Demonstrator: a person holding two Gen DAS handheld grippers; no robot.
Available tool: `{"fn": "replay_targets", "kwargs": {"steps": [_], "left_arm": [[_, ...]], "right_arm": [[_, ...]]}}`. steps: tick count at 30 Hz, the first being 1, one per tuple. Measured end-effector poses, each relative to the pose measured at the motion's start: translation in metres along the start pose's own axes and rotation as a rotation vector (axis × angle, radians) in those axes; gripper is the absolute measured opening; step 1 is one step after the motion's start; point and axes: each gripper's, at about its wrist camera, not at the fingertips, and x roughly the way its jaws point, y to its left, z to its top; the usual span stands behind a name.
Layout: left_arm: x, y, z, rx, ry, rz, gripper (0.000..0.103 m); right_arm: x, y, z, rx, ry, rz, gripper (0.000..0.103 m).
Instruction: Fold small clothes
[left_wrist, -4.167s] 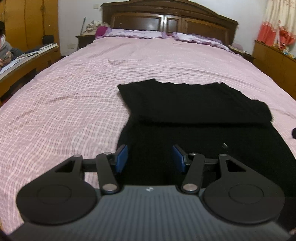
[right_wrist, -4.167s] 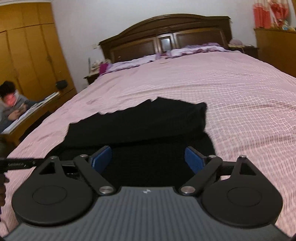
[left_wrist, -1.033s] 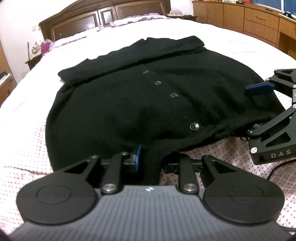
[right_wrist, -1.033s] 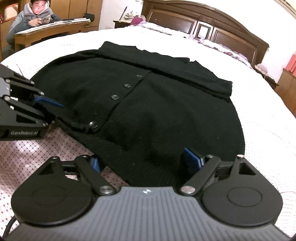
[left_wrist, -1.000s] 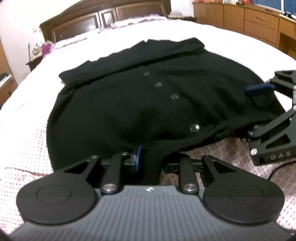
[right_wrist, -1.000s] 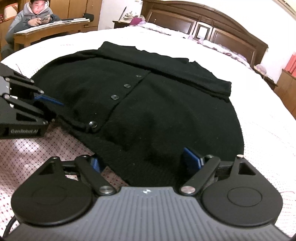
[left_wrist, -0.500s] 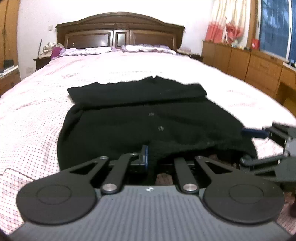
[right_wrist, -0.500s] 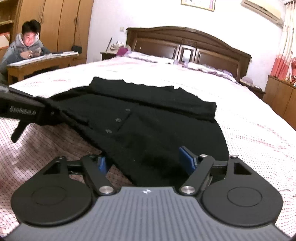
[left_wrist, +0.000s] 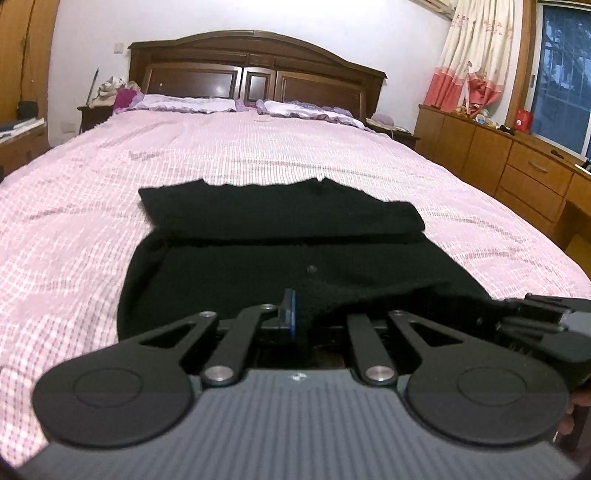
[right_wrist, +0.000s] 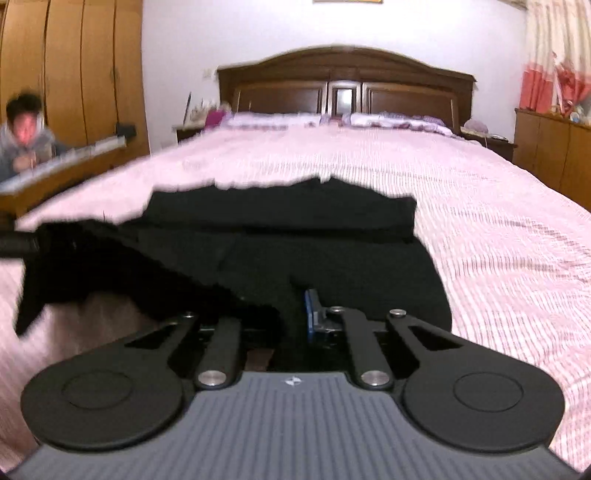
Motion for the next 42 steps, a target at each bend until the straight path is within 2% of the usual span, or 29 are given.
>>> {"fn": "replay_targets", "kwargs": {"steps": [5,15,24,28,33,36,42], "left_arm": [[0.011,-0.002,0.020,0.000,-0.028,0.007,0.009],[0.035,0.002,0.062,0.033,-0.106,0.016,0.009],[0.081,0.022,0.114,-0.013,-0.186,0.056,0.009],[0.110,0.033,0.127,-0.038,-0.184,0.077,0.009],[0.158,0.048,0.134,-0.048,-0.158,0.107,0.009],[0.191,0.059,0.132,-0.078,-0.118,0.115,0.009],[0.250,0.076,0.114,-0.073,-0.025,0.178,0.009]], "right_arm": [[0.005,-0.004,0.025,-0.002,-0.094,0.006,0.008],[0.043,-0.019,0.081,-0.022,-0.163,0.029,0.007],[0.111,-0.019,0.128,0.028,-0.234,-0.003,0.007],[0.148,-0.017,0.142,0.012,-0.241,-0.021,0.007],[0.209,-0.016,0.150,-0.013,-0.214,-0.059,0.007],[0.252,-0.016,0.148,-0.026,-0.172,-0.085,0.007],[0.330,-0.017,0.131,-0.054,-0.048,-0.107,0.007]]}}
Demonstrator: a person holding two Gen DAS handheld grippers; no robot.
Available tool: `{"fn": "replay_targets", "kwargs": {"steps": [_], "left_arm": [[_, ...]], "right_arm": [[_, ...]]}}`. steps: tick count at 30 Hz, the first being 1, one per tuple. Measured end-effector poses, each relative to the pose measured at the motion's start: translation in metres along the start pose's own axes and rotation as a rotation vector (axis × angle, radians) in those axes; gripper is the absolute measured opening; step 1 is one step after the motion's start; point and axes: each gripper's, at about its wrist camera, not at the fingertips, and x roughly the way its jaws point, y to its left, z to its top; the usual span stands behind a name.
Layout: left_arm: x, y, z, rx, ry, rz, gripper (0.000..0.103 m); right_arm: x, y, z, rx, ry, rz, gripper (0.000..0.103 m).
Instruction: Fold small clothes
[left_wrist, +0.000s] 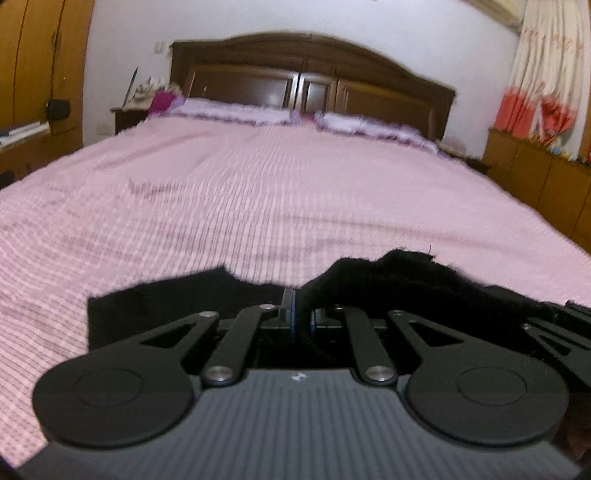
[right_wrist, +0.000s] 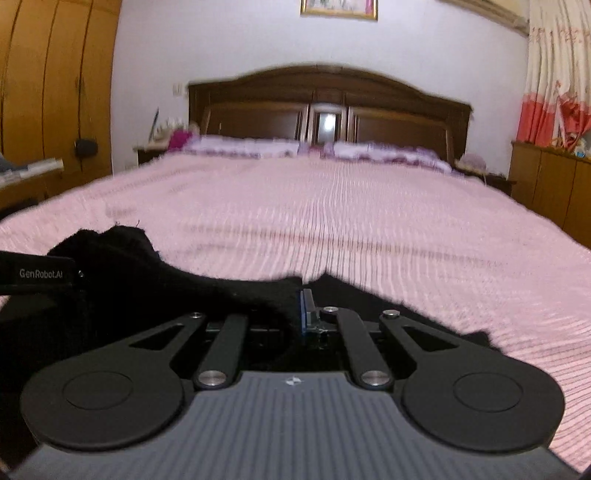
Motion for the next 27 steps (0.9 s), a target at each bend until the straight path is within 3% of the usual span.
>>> {"fn": "replay_targets", "kwargs": {"steps": [5,9,10,11,13,14,17,27], "left_arm": [[0.024,0.007,-0.014,-0.020,0.058,0.025,0.012],[0.027,0.007,-0.016,-0.018,0.070,0.030,0.014],[0.026,0.006,-0.015,-0.014,0.071,0.031,0.018],[0.024,0.006,-0.014,-0.011,0.072,0.039,0.031],[0.017,0.005,-0.011,-0.005,0.074,0.057,0.046],[0.012,0.004,-0.010,0.000,0.072,0.058,0.048],[-0.005,0.004,-0.005,0.013,0.070,0.053,0.048],[-0.063,-0.003,0.001,0.026,0.053,-0.011,0.048]], "right_arm": [[0.046,0.005,-0.008,0.000,0.092,-0.003,0.009],[0.056,0.013,-0.014,-0.039,0.111,-0.002,0.021],[0.057,0.014,-0.014,-0.044,0.108,-0.003,0.022],[0.055,0.014,-0.014,-0.042,0.102,0.001,0.026],[0.043,0.008,-0.014,-0.023,0.094,0.020,0.035],[0.035,0.006,-0.013,-0.009,0.093,0.029,0.042],[0.007,-0.003,-0.011,0.029,0.079,0.060,0.054],[-0.086,-0.026,-0.015,0.064,0.012,0.079,0.068]]}}
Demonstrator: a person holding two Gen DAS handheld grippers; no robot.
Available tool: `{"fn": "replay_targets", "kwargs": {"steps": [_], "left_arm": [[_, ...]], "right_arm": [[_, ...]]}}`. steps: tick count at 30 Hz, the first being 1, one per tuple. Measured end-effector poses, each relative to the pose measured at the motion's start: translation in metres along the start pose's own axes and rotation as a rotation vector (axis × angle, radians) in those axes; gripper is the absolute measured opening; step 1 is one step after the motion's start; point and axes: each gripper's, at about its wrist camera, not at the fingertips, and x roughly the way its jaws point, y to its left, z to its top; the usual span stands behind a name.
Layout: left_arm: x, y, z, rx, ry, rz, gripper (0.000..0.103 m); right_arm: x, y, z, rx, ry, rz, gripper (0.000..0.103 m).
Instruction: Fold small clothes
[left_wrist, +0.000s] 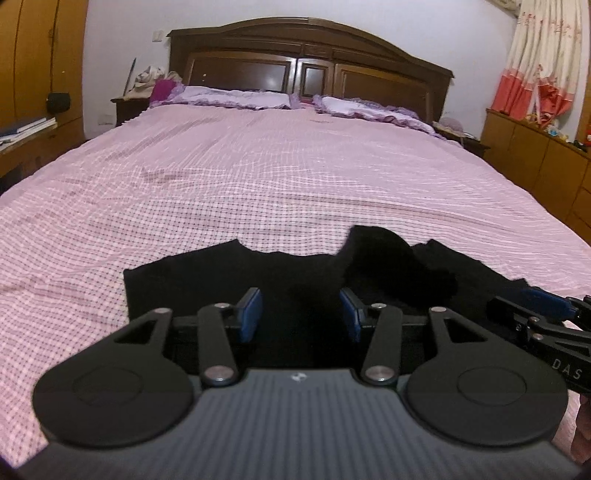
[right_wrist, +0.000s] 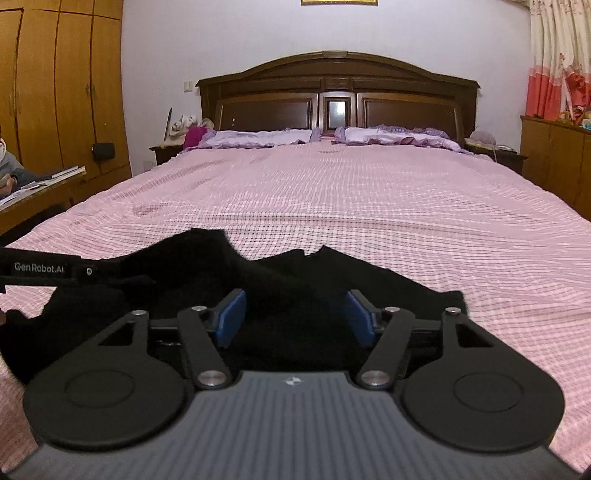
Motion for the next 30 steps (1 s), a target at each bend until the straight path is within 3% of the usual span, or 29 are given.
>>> {"fn": "replay_targets", "kwargs": {"steps": [7,16,22,26,27,29,30], "left_arm": [[-0.017,-0.016,-0.017,0.055,0.034,-0.027,0.048],[-0.010,-0.040,-0.041,0.186,0.089,-0.054,0.048],[0.005,-0.047,-0.048,0.247,0.066,-0.017,0.048],[0.016,-0.041,-0.050,0.211,0.048,-0.033,0.048],[0.018,-0.039,-0.049,0.201,0.046,-0.037,0.044],[0.021,-0.035,-0.048,0.185,0.050,-0.042,0.010],[0.021,-0.033,-0.046,0.171,0.051,-0.042,0.010]], "right_arm": [[-0.039,-0.006,-0.015,-0.007,0.002,-0.013,0.069],[-0.046,-0.011,-0.032,0.004,0.048,-0.027,0.069],[-0.043,-0.013,-0.039,0.010,0.075,-0.028,0.070],[-0.040,-0.015,-0.045,0.017,0.092,-0.031,0.070],[-0.039,-0.015,-0.046,0.020,0.095,-0.031,0.070],[-0.038,-0.014,-0.045,0.016,0.094,-0.025,0.070],[-0.038,-0.012,-0.044,0.004,0.086,-0.012,0.070]]}}
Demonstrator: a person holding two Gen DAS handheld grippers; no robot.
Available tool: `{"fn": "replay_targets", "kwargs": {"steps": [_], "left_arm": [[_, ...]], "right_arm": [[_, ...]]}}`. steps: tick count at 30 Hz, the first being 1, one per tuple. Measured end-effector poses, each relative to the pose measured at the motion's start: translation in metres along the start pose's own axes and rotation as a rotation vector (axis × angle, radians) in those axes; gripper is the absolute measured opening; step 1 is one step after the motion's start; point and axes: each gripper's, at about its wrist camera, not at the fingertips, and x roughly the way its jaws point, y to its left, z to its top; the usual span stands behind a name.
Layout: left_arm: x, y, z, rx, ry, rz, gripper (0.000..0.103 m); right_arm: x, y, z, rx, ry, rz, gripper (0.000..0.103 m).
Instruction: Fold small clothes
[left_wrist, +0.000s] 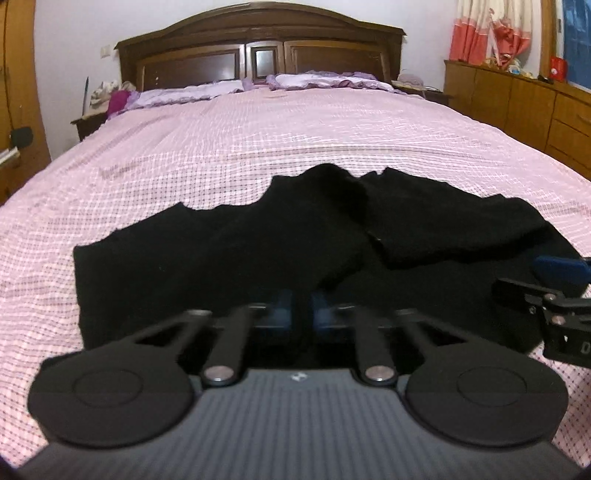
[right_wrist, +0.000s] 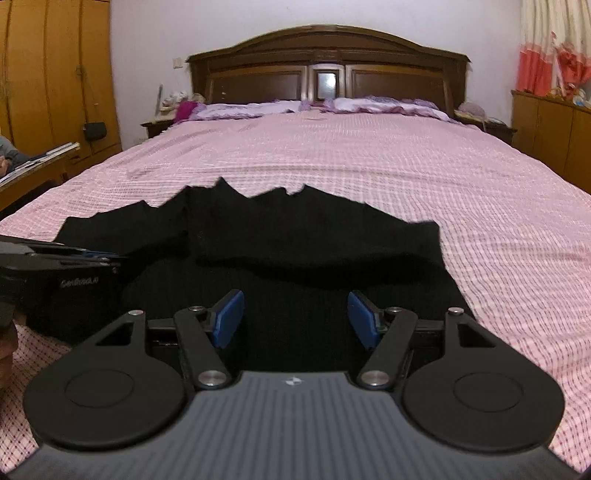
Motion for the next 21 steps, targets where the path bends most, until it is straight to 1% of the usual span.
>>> {"fn": "replay_targets", "kwargs": {"steps": [2,5,7,11,13,17,21], "left_arm": [[-0.001,0.007,0.002,-0.055,-0.010,-0.022,0.008],[-0.007,0.013,0.005,-0.077,-0.043,-0.019,0.007],[-0.012,0.017,0.008,-0.077,-0.069,-0.002,0.007],[-0.020,0.033,0.020,-0.087,-0.105,0.037,0.007],[-0.022,0.042,0.027,-0.079,-0.120,0.077,0.007],[-0.025,0.063,0.044,-0.068,-0.157,0.154,0.006],[-0.013,0.085,0.051,-0.049,-0.189,0.251,0.006]], "right_arm": [[0.000,0.006,0.006,-0.067,-0.025,0.021,0.070],[0.005,0.017,0.016,-0.189,-0.059,0.025,0.070],[0.012,0.023,0.021,-0.251,-0.049,0.033,0.070],[0.026,0.032,0.026,-0.323,-0.031,0.067,0.070],[0.032,0.035,0.027,-0.348,-0.029,0.063,0.070],[0.045,0.041,0.026,-0.420,-0.016,0.027,0.070],[0.052,0.040,0.027,-0.443,-0.012,0.038,0.070]]}}
